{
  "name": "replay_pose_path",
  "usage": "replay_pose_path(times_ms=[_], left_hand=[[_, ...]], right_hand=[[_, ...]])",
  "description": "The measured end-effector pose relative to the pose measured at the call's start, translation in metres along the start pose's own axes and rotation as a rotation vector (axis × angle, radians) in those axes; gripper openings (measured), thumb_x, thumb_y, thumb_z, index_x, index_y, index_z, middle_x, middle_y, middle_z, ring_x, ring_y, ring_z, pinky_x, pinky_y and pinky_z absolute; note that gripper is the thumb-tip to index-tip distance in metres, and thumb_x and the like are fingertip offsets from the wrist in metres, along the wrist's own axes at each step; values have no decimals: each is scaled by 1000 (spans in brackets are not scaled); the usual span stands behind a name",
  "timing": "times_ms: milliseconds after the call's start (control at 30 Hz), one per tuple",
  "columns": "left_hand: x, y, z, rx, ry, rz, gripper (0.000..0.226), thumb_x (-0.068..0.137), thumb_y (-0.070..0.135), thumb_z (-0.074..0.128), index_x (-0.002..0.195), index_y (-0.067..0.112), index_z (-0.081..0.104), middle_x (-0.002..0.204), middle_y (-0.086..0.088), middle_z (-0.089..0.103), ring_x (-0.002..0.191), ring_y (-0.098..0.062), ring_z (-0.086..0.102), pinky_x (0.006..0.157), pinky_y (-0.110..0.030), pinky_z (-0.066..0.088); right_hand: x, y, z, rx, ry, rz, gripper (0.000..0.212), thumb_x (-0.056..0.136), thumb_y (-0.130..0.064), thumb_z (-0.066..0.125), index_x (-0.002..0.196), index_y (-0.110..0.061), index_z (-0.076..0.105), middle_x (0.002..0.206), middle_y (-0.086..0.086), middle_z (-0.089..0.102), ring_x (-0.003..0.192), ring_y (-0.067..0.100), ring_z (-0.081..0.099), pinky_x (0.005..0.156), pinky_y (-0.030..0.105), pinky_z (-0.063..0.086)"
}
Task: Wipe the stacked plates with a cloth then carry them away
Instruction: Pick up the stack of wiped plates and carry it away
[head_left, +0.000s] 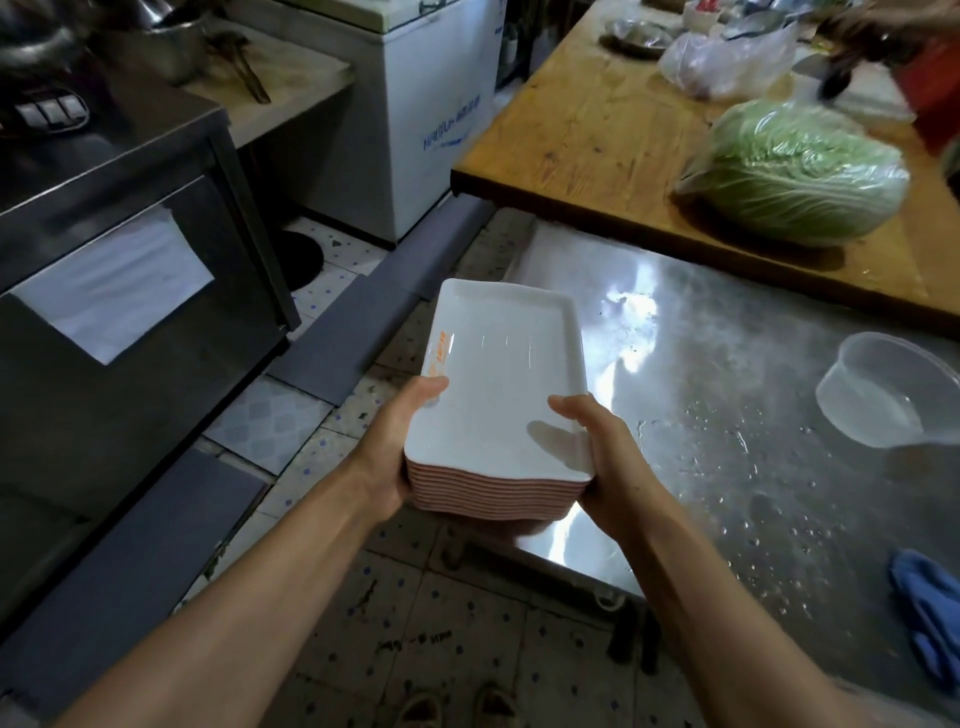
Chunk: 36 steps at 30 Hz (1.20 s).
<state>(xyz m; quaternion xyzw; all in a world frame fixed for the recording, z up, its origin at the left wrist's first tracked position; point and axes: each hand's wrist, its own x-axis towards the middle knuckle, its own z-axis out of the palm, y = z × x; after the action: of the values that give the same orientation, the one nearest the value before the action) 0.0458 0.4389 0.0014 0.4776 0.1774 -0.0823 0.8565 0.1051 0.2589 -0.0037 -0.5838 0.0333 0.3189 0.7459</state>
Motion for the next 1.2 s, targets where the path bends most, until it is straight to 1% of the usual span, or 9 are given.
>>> replay_pose_path(times_ms=[100, 200, 333, 433, 533, 633, 867, 1067, 1200], left_hand=[[2, 0, -1, 28, -14, -17, 37, 77, 37, 53, 105, 16, 65, 99, -7, 73, 88, -21, 70, 76, -34, 56], [6, -1, -2, 10, -24, -44, 30, 85, 32, 50, 105, 15, 63, 94, -7, 74, 82, -21, 71, 66, -29, 58], [9, -1, -1, -5, -47, -52, 38, 74, 32, 55, 107, 13, 62, 93, -8, 74, 81, -21, 72, 61, -28, 57], [7, -2, -3, 40, -52, -39, 45, 71, 28, 64, 114, 15, 59, 104, -7, 72, 89, -21, 71, 67, -29, 58], [3, -5, -11, 132, -74, 48, 67, 71, 23, 61, 135, 32, 43, 121, 3, 65, 106, -19, 65, 76, -29, 56], [1, -9, -12, 144, -121, 125, 74, 73, 17, 55, 138, 46, 33, 124, 15, 62, 110, -14, 62, 77, -26, 54], [-6, -19, -7, 159, -123, 255, 76, 73, 7, 45, 143, 33, 32, 127, 7, 61, 111, -16, 61, 77, -23, 53], [-34, 0, 2, 144, -61, 355, 73, 74, 11, 46, 139, 41, 37, 128, 4, 60, 114, -22, 60, 79, -30, 54], [-56, 28, 11, 151, -31, 450, 72, 73, 13, 47, 137, 45, 38, 127, 3, 61, 113, -23, 60, 81, -35, 55]], right_hand=[[-3, 7, 1, 3, 44, -1, 45, 67, -31, 59, 112, -25, 58, 84, -3, 71, 71, 12, 69, 52, 24, 50], [-4, 10, -2, 7, 80, 17, 42, 65, -32, 61, 106, -25, 60, 89, -1, 69, 74, 12, 68, 53, 25, 50], [-5, 13, -10, -24, 17, -1, 47, 68, -29, 57, 114, -24, 56, 103, 5, 68, 87, 20, 66, 66, 32, 48], [-8, 14, -16, -93, -67, -16, 54, 72, -26, 54, 125, -26, 49, 111, 6, 66, 92, 21, 64, 66, 33, 49], [-10, 14, -18, -165, -102, -77, 58, 73, -21, 51, 130, -24, 46, 116, 7, 64, 95, 21, 61, 65, 28, 47], [-12, 16, -15, -157, -107, -127, 63, 68, -16, 49, 130, -25, 44, 116, 7, 64, 95, 21, 63, 62, 25, 49], [-18, 10, -6, -186, -105, -177, 76, 60, -12, 46, 132, -37, 40, 105, -2, 68, 87, 18, 67, 56, 25, 50], [-32, -16, 11, -273, -127, -264, 84, 61, -14, 48, 134, -53, 33, 112, -8, 64, 95, 19, 65, 65, 27, 51], [-43, -46, 31, -292, -160, -365, 84, 60, -14, 47, 132, -55, 36, 114, -7, 64, 96, 17, 65, 65, 25, 52]])
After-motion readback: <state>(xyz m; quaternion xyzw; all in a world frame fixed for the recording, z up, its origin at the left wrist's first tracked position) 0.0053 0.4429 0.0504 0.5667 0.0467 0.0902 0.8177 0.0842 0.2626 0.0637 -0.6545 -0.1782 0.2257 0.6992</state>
